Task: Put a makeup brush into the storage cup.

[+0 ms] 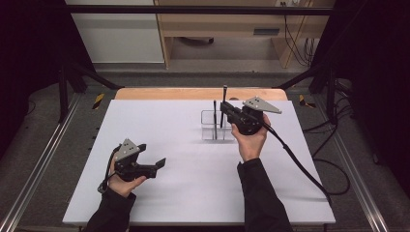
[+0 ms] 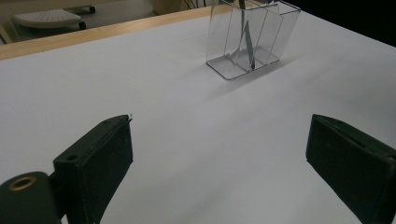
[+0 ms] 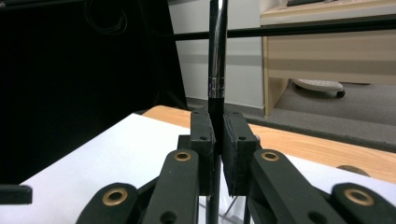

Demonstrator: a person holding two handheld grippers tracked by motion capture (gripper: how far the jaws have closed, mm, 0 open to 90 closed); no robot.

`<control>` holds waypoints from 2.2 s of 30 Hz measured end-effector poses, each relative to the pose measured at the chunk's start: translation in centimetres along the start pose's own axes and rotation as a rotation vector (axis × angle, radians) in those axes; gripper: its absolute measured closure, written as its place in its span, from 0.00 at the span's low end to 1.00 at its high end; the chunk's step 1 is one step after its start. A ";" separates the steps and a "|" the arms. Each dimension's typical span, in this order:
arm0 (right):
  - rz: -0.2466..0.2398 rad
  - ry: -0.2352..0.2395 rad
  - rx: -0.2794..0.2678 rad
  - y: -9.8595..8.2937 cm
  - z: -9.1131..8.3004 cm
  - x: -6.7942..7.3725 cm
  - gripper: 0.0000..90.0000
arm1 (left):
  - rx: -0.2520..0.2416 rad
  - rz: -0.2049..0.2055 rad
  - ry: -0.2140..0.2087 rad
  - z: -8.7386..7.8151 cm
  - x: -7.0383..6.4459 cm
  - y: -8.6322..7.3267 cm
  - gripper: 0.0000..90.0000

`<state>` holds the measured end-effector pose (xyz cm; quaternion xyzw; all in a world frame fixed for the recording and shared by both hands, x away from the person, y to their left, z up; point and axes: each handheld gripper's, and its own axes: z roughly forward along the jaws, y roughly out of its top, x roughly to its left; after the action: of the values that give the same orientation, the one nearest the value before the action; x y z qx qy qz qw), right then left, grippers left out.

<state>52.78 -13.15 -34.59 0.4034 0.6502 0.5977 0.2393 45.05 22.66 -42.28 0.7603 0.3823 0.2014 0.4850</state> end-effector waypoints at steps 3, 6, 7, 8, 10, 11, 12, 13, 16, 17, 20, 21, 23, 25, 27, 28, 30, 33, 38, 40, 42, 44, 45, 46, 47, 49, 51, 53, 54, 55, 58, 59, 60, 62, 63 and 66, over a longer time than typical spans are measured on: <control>0.002 -0.005 0.001 0.1 0.3 -0.1 0.94 | 0.003 0.001 -0.001 0.1 0.0 0.0 0.07; 0.003 -0.009 0.002 0.2 0.6 -0.2 0.94 | 0.006 0.004 -0.002 0.1 0.0 0.0 0.07; 0.002 -0.011 0.002 0.2 0.6 -0.2 0.94 | 0.005 0.004 -0.002 0.1 0.0 0.0 0.07; 0.003 -0.013 0.003 0.2 0.7 -0.2 0.94 | 0.003 0.002 -0.002 0.1 0.0 0.0 0.07; 0.000 -0.020 0.003 0.3 1.0 -0.4 0.94 | 0.005 0.005 -0.002 0.1 0.0 0.0 0.07; 0.002 -0.023 0.004 0.3 1.1 -0.4 0.94 | 0.007 0.005 -0.001 0.1 0.0 0.0 0.07; 0.001 -0.028 0.004 0.3 1.2 -0.5 0.94 | 0.008 0.005 -0.002 0.1 0.0 0.0 0.07; 0.001 -0.031 0.003 0.3 1.3 -0.5 0.94 | 0.008 0.006 -0.002 0.1 0.0 0.0 0.07; 0.004 -0.038 0.002 0.3 1.6 -0.7 0.94 | 0.007 0.007 -0.002 0.1 0.0 0.0 0.07; 0.004 -0.042 0.000 0.3 1.7 -0.8 0.94 | 0.005 0.007 -0.003 0.1 0.0 0.0 0.07; 0.009 -0.051 -0.005 0.4 2.0 -0.9 0.94 | 0.003 0.004 -0.003 0.1 0.0 0.0 0.08; 0.007 -0.055 -0.005 0.4 2.1 -1.0 0.94 | 0.005 0.007 -0.003 0.1 0.0 0.0 0.07; 0.007 -0.059 -0.007 0.4 2.3 -1.1 0.94 | 0.005 0.008 -0.003 0.1 -0.1 0.0 0.08; 0.009 -0.063 -0.008 0.4 2.5 -1.2 0.94 | 0.007 0.009 -0.003 0.1 -0.1 0.0 0.08; 0.012 -0.067 -0.005 0.3 2.8 -1.2 0.94 | 0.005 0.009 -0.004 0.1 -0.1 0.0 0.08; 0.009 -0.069 -0.006 0.3 2.9 -1.3 0.94 | 0.005 0.009 -0.003 0.1 -0.1 0.0 0.08; 0.009 -0.072 -0.004 0.3 3.2 -1.3 0.94 | 0.005 0.008 -0.004 0.1 0.0 0.0 0.08; 0.011 -0.075 -0.001 0.1 3.5 -1.4 0.94 | 0.005 0.008 -0.004 0.1 0.0 0.0 0.08; 0.015 -0.087 0.005 -0.1 3.9 -1.6 0.94 | 0.007 0.010 -0.003 0.1 -0.1 0.0 0.08; 0.019 -0.090 0.005 -0.2 4.1 -1.6 0.94 | 0.005 0.009 -0.004 0.1 -0.1 0.0 0.08; 0.020 -0.092 0.006 -0.3 4.2 -1.6 0.94 | 0.005 0.009 -0.005 0.1 -0.1 0.0 0.08; 0.023 -0.096 0.008 -0.4 4.4 -1.7 0.94 | 0.006 0.011 -0.005 0.1 -0.1 0.0 0.08; 0.024 -0.097 0.010 -0.5 4.4 -1.7 0.94 | 0.006 0.011 -0.005 0.1 -0.1 0.0 0.08; 0.025 -0.099 0.011 -0.5 4.5 -1.7 0.94 | 0.006 0.011 -0.005 0.1 -0.1 0.0 0.08; 0.027 -0.103 0.012 -0.6 4.6 -1.8 0.94 | 0.006 0.011 -0.005 0.1 -0.1 0.0 0.08; 0.032 -0.106 0.017 -0.7 4.8 -1.8 0.94 | 0.006 0.010 -0.004 0.1 -0.1 0.0 0.08; 0.034 -0.111 0.019 -0.8 5.0 -1.9 0.94 | 0.006 0.011 -0.005 0.1 -0.1 0.0 0.08; 0.031 -0.120 0.027 -0.9 5.1 -2.0 0.94 | 0.005 0.012 -0.005 0.0 -0.1 0.0 0.08; 0.030 -0.121 0.032 -1.0 5.2 -2.0 0.94 | 0.004 0.012 -0.005 0.0 -0.1 0.0 0.08; 0.028 -0.122 0.036 -1.1 5.3 -2.0 0.94 | 0.004 0.012 -0.005 0.0 -0.1 0.0 0.08; 0.027 -0.126 0.044 -1.3 5.5 -2.0 0.94 | 0.008 0.012 -0.004 0.1 -0.1 0.0 0.08; 0.025 -0.129 0.046 -1.4 5.6 -2.0 0.94 | 0.008 0.012 -0.003 0.1 -0.1 0.0 0.08; 0.026 -0.132 0.048 -1.5 5.6 -2.0 0.94 | 0.008 0.012 -0.003 0.1 -0.1 0.0 0.08; 0.025 -0.134 0.053 -1.7 5.8 -2.0 0.94 | 0.006 0.012 -0.003 0.0 -0.1 0.0 0.08; 0.024 -0.136 0.057 -1.8 5.9 -2.0 0.94 | 0.005 0.010 -0.003 0.0 -0.1 0.0 0.08; 0.020 -0.138 0.068 -2.1 6.1 -2.0 0.94 | 0.005 0.011 -0.004 0.0 -0.1 0.0 0.08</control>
<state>58.26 -11.10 -37.99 0.4582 0.6481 0.5482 0.2638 45.00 22.55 -42.28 0.7639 0.3779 0.2017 0.4826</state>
